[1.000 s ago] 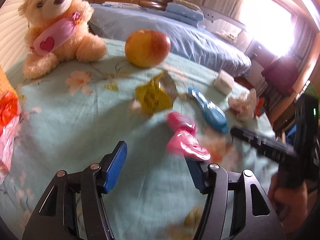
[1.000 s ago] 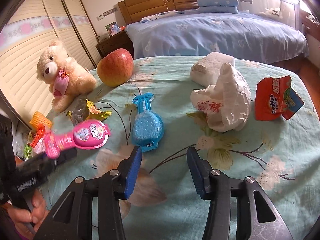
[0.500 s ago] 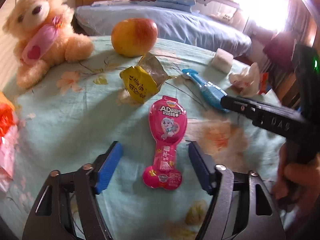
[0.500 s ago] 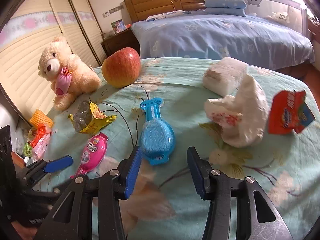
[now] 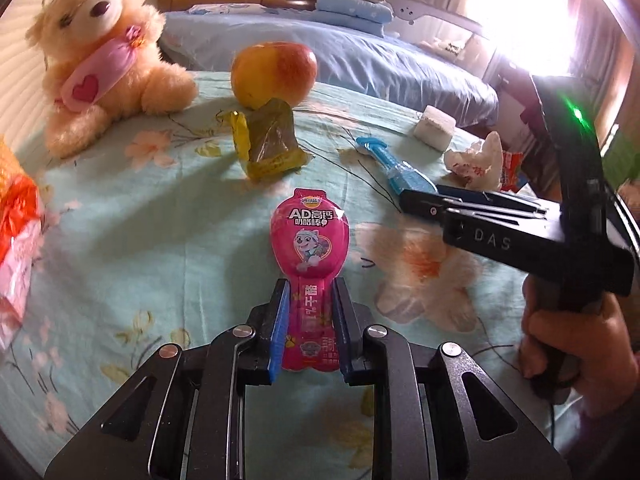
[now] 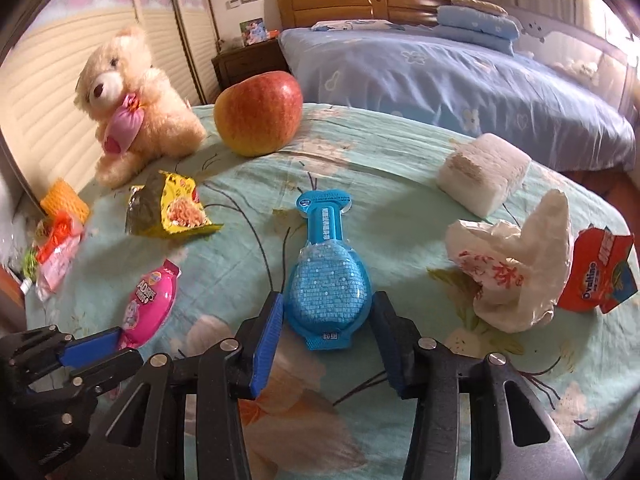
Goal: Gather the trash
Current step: 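Grasp the pink candy pack with the left gripper while the right grasps the blue candy pack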
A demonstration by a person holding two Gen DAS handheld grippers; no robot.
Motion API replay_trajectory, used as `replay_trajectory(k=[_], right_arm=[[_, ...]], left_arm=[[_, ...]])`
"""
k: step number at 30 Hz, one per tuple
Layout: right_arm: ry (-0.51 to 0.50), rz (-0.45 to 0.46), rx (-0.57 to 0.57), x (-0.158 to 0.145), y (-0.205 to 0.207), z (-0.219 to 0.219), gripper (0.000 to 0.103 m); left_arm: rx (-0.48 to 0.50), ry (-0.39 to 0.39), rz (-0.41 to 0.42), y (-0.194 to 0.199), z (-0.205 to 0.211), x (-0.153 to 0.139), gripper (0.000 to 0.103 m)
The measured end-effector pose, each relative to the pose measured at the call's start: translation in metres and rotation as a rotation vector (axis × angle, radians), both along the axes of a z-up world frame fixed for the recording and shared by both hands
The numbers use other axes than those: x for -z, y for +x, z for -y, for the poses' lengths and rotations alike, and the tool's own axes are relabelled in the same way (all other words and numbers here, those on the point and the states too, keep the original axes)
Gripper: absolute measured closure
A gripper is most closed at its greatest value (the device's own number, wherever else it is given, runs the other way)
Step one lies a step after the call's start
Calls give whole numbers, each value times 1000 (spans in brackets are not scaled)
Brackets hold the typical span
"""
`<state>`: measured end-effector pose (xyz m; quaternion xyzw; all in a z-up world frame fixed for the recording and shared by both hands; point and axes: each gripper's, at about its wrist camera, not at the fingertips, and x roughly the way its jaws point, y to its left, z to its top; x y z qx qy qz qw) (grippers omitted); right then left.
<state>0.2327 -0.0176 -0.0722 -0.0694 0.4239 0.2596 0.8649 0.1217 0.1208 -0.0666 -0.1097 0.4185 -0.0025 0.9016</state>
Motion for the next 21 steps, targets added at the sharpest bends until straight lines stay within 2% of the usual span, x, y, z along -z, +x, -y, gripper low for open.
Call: replay_trajectory(k=[4, 11, 21], right_arm=[[26, -4, 13, -4, -11, 11, 58], [112, -14, 77, -13, -46, 57, 58], [172, -15, 188, -17, -86, 123, 58]], left_arm=[[1, -28, 8, -7, 6, -2, 84], [42, -46, 10, -15, 30, -4, 84], [157, -48, 14, -20, 89, -9, 84]])
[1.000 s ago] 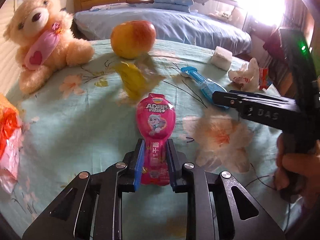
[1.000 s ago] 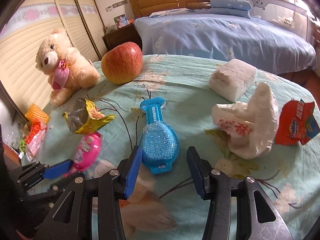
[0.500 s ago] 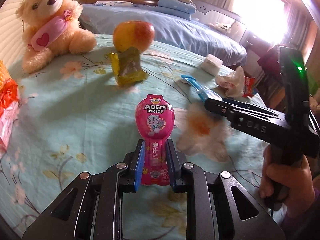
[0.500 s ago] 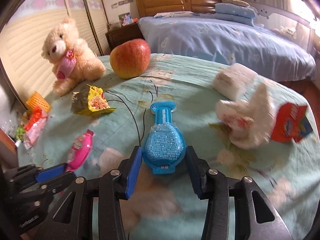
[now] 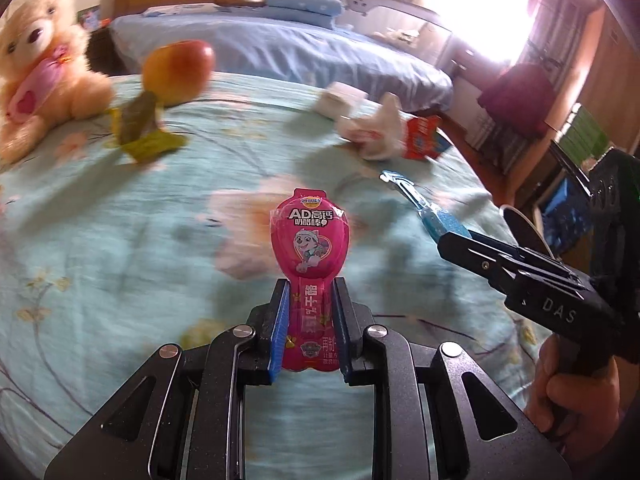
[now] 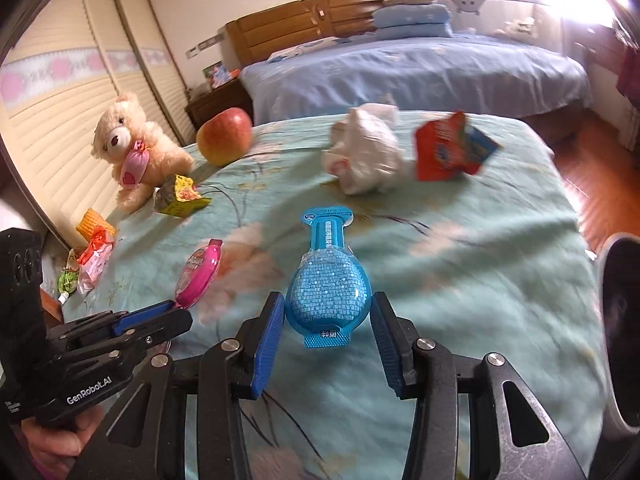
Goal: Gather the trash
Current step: 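Grasp the pink candy pack with the left gripper while the right grasps the blue candy pack, then carry the pink and blue candy packs over the bin with both grippers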
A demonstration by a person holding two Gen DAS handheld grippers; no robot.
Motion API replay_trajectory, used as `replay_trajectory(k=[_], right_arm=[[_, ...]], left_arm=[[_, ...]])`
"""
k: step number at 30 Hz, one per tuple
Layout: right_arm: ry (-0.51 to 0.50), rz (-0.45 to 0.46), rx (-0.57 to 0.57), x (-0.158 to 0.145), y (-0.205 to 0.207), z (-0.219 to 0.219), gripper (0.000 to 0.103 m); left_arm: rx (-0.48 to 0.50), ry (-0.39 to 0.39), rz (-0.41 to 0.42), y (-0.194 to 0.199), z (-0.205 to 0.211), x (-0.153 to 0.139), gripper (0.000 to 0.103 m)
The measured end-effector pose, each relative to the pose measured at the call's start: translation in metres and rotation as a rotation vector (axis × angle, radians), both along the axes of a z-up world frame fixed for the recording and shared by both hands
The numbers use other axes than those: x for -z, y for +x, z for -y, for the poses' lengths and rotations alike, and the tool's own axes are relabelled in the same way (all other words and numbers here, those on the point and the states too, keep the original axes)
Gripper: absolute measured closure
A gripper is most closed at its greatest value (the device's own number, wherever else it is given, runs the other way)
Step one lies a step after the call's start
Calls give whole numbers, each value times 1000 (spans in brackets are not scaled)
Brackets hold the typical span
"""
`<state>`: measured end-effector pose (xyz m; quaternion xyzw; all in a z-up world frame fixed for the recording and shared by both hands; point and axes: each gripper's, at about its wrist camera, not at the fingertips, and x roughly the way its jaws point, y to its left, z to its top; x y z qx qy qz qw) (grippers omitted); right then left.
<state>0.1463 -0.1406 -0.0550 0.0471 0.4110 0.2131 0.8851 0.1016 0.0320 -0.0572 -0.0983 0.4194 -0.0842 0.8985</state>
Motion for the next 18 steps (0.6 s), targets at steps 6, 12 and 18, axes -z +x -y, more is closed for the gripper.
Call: replay_trajectory(k=[6, 12, 18], right_arm=[[31, 10, 73, -3, -17, 35, 58], [52, 27, 132, -8, -32, 64, 58], [63, 30, 181, -7, -43, 90, 58]], left_arm=[[64, 10, 2, -1, 33, -3, 84], [124, 20, 1, -2, 63, -5, 84], [178, 27, 1, -5, 93, -5, 84]])
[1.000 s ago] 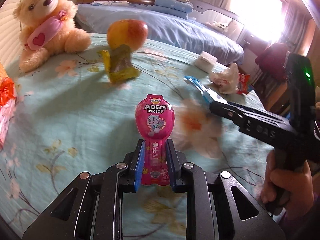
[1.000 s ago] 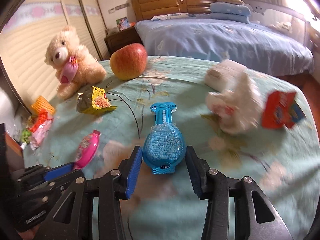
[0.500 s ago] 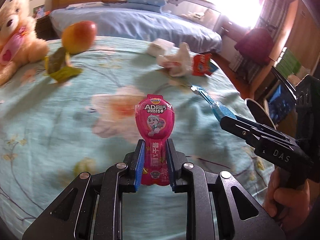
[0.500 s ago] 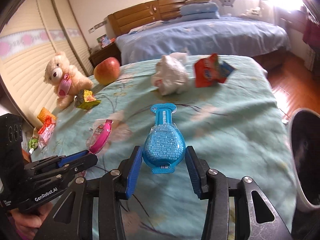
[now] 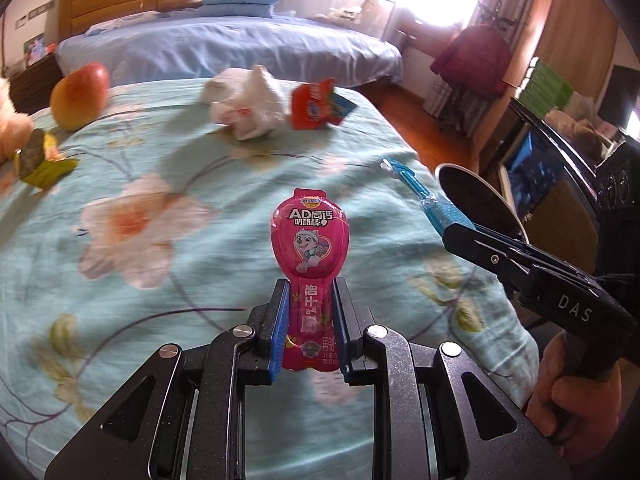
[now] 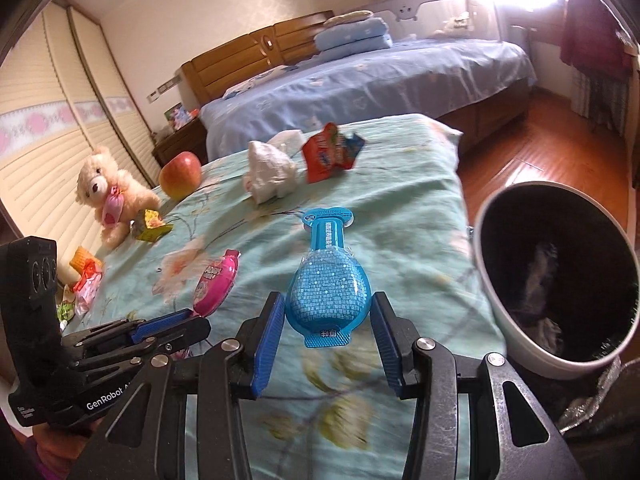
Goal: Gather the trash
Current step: 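Carry the pink and blue candy packs over the bin with both grippers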
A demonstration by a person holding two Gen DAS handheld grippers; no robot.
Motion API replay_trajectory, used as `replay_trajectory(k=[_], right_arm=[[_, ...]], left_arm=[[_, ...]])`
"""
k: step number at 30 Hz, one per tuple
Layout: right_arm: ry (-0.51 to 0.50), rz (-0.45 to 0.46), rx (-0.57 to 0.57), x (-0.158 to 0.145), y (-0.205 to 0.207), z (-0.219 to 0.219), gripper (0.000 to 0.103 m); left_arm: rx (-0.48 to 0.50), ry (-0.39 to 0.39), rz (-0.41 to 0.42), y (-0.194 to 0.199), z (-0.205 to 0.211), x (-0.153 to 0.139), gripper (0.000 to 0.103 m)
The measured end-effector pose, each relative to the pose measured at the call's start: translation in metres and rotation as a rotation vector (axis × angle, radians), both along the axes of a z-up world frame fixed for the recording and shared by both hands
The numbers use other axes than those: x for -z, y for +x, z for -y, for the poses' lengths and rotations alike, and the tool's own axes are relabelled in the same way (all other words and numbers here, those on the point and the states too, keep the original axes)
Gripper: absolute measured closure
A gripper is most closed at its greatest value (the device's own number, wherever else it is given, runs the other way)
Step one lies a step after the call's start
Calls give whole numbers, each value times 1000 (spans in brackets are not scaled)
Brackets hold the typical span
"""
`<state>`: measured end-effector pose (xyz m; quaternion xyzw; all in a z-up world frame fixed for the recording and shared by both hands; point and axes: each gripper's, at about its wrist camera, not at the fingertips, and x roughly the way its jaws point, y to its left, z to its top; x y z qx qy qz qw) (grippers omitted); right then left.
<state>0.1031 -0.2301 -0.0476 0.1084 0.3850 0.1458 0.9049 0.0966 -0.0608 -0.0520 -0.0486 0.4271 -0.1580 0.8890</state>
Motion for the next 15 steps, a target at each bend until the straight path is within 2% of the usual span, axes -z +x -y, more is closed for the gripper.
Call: replay_trajectory(k=[15], right_arm=[[24, 7, 110, 2, -20, 53, 58]], left_arm=[[101, 19, 3, -3, 55, -3, 84]])
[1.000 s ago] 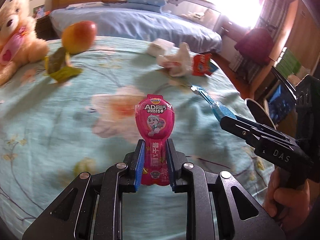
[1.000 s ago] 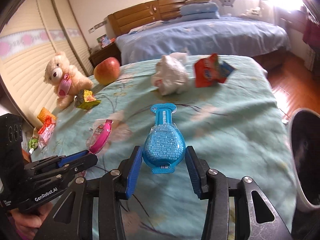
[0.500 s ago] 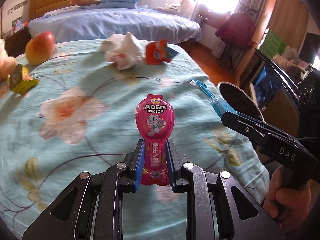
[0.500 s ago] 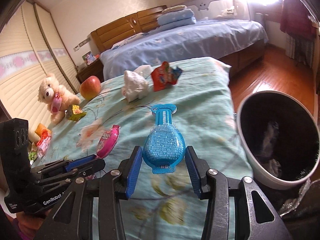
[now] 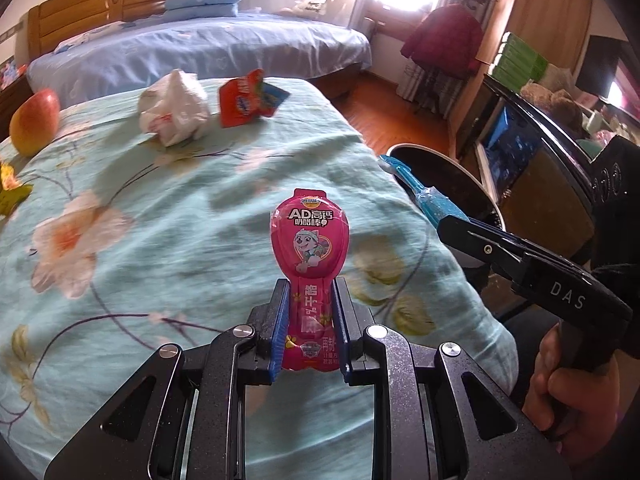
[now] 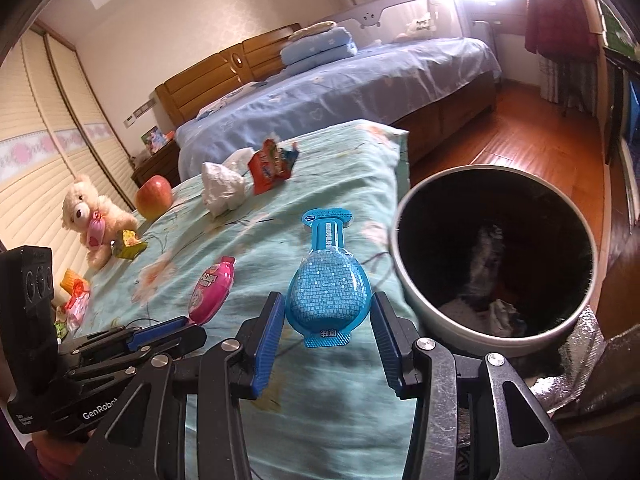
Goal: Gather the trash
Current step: 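Carry the pink and blue candy packs over the bin with both grippers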
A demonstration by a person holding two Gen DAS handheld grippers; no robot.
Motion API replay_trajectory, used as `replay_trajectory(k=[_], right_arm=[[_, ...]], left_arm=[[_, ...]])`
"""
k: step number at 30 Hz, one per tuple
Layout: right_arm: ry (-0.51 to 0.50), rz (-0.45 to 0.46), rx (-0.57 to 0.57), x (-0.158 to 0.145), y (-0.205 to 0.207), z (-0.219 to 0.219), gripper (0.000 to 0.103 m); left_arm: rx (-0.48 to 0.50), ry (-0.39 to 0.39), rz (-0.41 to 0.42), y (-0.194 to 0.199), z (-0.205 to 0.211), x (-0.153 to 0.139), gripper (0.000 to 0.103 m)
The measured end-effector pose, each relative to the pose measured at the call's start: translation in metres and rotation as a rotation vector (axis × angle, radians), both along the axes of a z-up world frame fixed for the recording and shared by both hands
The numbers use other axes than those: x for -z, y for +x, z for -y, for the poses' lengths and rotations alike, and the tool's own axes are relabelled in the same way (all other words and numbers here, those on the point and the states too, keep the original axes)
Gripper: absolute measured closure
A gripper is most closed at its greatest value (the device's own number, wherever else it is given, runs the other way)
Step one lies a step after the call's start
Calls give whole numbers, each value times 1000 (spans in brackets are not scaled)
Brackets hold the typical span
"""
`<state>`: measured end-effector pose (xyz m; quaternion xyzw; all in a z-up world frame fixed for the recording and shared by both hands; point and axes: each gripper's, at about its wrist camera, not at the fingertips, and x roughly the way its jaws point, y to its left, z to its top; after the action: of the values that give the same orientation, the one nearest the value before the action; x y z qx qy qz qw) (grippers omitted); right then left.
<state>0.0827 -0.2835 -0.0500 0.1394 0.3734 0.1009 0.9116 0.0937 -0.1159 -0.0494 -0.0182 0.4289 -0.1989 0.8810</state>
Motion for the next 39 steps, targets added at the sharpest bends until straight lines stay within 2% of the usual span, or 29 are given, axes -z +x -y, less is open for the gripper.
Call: replay_trajectory(k=[17, 39], right_arm=[[-5, 10, 112, -2, -8, 54, 58], [-10, 4, 194, 1, 1, 93, 58]], left_arm=[[108, 21, 16, 6, 59, -7, 84], [159, 49, 33, 24, 101, -14, 84]])
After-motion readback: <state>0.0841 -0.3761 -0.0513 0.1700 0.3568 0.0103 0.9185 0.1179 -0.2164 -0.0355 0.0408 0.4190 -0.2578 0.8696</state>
